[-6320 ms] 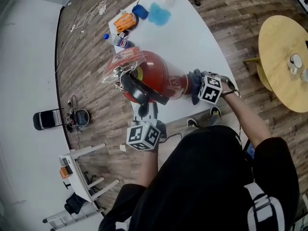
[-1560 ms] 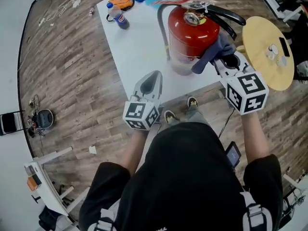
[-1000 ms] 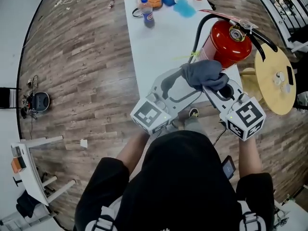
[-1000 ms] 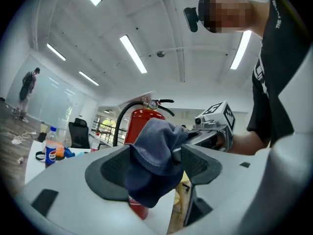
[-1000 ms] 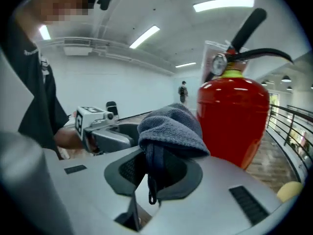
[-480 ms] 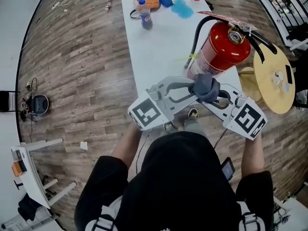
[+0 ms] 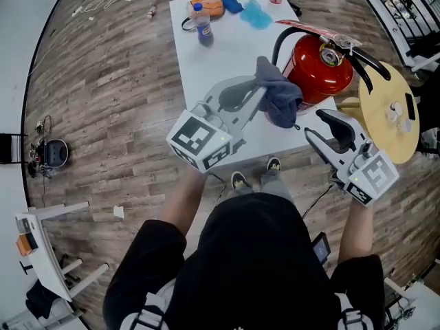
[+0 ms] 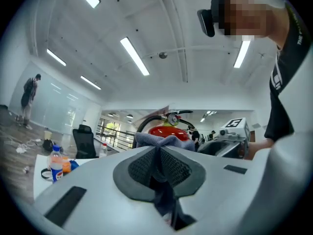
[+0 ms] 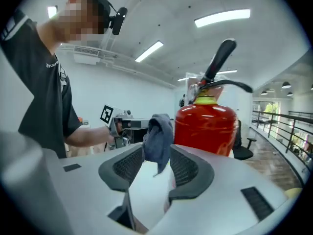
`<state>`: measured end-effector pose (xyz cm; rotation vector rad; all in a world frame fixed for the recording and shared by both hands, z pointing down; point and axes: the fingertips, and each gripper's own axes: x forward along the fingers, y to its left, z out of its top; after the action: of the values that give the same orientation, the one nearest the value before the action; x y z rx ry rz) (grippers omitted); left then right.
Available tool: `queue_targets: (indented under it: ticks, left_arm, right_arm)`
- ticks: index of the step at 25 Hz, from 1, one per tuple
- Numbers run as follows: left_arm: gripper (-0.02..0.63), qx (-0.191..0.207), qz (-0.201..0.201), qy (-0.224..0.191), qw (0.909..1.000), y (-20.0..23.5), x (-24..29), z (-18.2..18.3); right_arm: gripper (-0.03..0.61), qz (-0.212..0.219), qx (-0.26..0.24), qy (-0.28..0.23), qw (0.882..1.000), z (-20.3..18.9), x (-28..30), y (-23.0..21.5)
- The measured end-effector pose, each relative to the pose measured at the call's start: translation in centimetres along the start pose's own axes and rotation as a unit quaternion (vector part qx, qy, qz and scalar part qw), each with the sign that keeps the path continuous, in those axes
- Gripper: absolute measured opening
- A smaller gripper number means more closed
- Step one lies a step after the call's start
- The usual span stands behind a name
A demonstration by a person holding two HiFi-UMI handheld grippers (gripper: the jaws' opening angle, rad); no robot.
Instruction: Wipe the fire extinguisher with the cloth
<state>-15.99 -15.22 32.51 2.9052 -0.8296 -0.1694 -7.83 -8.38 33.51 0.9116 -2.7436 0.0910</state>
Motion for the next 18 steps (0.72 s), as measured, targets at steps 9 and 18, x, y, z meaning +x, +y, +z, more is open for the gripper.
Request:
queue_targets:
  ticks: [9, 18]
  left_arm:
    - [0.043, 0.086, -0.014, 0.054, 0.9948, 0.2, 6.9, 3.9]
    - [0.043, -0.004, 0.023, 0.146, 0.989, 2.1, 5.3, -10.3]
  right_arm:
    - [0.167, -0.096, 0.012, -0.073, 0.993, 0.1, -4.0, -4.1]
    - [0.166, -0.093, 0.02, -0.035, 0.995, -3.8, -3.7, -4.0]
